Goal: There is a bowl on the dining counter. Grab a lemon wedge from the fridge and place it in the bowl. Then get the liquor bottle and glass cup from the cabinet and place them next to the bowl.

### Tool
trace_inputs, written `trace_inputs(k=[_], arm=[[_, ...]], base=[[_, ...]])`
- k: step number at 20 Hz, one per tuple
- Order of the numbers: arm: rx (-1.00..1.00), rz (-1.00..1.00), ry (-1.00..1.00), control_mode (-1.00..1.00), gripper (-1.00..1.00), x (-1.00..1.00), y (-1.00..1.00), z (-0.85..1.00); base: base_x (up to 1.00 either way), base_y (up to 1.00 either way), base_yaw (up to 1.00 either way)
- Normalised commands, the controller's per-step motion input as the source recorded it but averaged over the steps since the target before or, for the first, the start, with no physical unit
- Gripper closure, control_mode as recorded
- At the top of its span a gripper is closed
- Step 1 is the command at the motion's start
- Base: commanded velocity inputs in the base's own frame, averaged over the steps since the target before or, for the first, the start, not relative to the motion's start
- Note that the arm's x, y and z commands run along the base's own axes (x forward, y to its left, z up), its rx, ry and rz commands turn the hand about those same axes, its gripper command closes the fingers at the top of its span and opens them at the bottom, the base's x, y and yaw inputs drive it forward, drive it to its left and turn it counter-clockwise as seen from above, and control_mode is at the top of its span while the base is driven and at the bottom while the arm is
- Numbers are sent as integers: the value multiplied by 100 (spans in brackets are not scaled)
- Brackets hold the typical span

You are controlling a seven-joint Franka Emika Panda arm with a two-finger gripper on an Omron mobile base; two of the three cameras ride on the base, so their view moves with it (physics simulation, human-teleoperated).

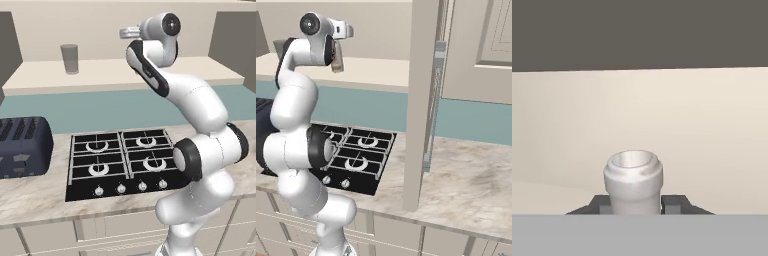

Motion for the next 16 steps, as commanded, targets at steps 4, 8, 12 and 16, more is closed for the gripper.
trace_inputs(k=[4,8,12,16], arm=[[0,0,-11,-100,100,-85,0,-20],[0,0,-6,-100,100,-92,-4,-21],[0,-3,-3,-100,100,-99,-11,-1],[0,-7,-3,-100,100,-97,-19,56]], base=[[0,0,0],[0,0,0],[0,0,0],[0,0,0]])
